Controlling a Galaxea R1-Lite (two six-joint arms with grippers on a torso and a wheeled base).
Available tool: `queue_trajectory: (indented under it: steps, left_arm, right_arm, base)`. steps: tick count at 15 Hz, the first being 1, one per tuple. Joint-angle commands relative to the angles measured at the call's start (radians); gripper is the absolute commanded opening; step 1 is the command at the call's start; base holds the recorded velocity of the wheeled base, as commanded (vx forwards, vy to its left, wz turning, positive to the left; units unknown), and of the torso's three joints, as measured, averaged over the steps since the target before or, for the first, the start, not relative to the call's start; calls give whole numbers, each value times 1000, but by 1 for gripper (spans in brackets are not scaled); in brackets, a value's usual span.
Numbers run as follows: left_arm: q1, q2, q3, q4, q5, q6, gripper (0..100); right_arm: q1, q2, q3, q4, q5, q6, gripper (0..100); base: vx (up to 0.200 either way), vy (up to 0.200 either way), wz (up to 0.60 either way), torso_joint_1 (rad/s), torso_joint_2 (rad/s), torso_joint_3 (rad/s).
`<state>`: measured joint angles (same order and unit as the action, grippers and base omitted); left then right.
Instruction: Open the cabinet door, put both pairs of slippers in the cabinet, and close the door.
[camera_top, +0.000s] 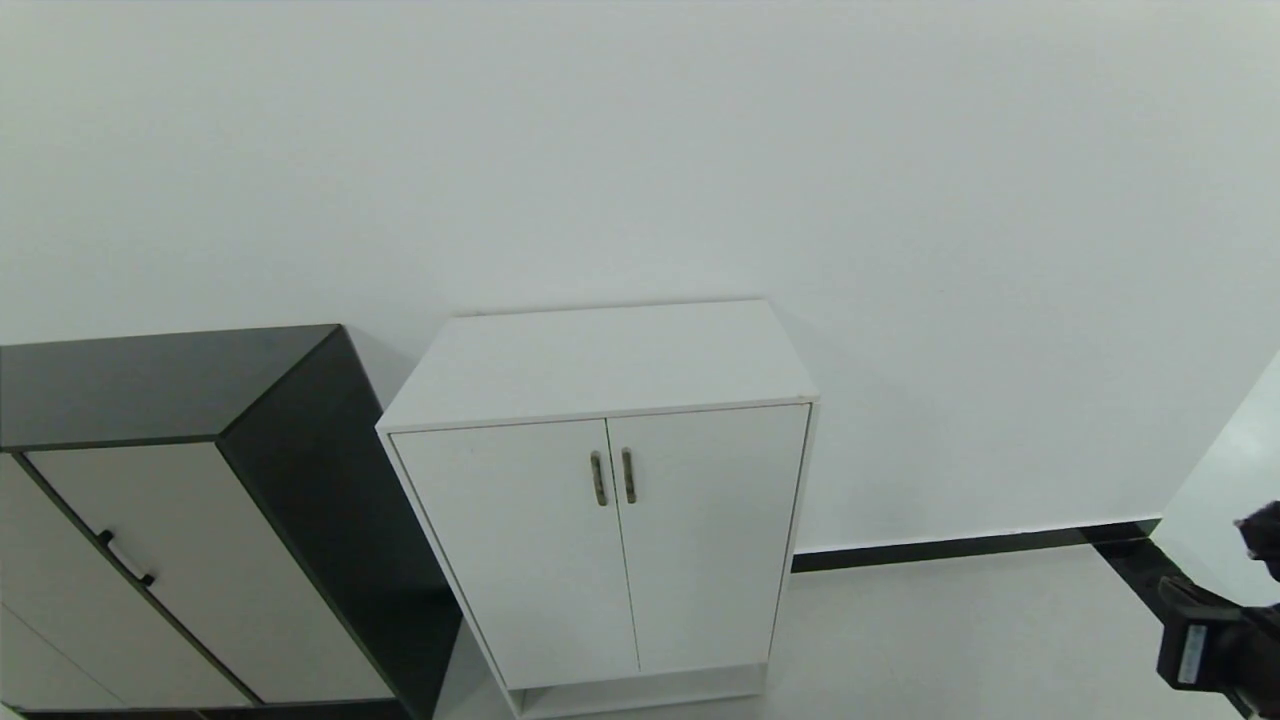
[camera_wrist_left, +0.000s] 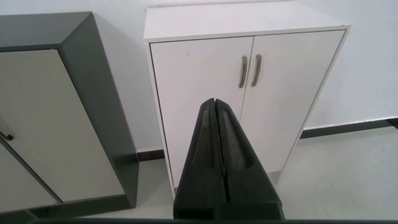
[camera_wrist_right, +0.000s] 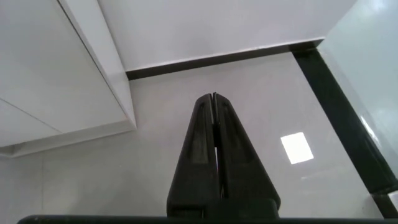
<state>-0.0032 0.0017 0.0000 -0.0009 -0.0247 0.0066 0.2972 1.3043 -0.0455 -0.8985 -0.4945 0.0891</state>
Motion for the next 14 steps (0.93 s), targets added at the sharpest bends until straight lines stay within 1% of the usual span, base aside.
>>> queue_trajectory:
  steps: [1, 5, 6, 7, 9, 11, 12, 13, 14]
  left_arm:
    - [0, 0, 0, -1, 0, 0, 0]
    - [0, 0, 0, -1, 0, -2, 0]
    - [0, 0, 0, -1, 3, -4, 0]
    - [0, 0, 0, -1, 5, -4, 0]
    - [0, 0, 0, -1, 3, -4, 0]
    - [0, 0, 0, -1, 5, -4, 0]
    - [0, 0, 0, -1, 5, -5, 0]
    - [0, 0, 0, -1, 3, -5, 0]
    - [0, 0, 0, -1, 3, -4, 0]
  right_arm:
    - [-13, -281, 44, 153, 2, 6, 0]
    - [3, -715, 35, 561, 8, -5, 0]
    - [-3, -827, 29, 667, 28, -19, 0]
    - [-20, -907, 30, 727, 59, -19, 0]
    - [-89, -1057, 38, 803, 197, -20, 0]
    - [-133, -1157, 30, 903, 344, -20, 0]
    - [-139, -1177, 35, 899, 372, -23, 0]
    - [-139, -1188, 38, 899, 393, -54, 0]
    - [-141, -1201, 41, 902, 442, -97, 0]
  base:
    - [0, 0, 0, 0, 0, 0]
    - [0, 0, 0, 0, 0, 0]
    - [0, 0, 0, 0, 0, 0]
    - [0, 0, 0, 0, 0, 0]
    - [0, 0, 0, 0, 0, 0]
    - [0, 0, 0, 0, 0, 0]
    - [0, 0, 0, 0, 0, 0]
    - [0, 0, 0, 0, 0, 0]
    - [0, 0, 0, 0, 0, 0]
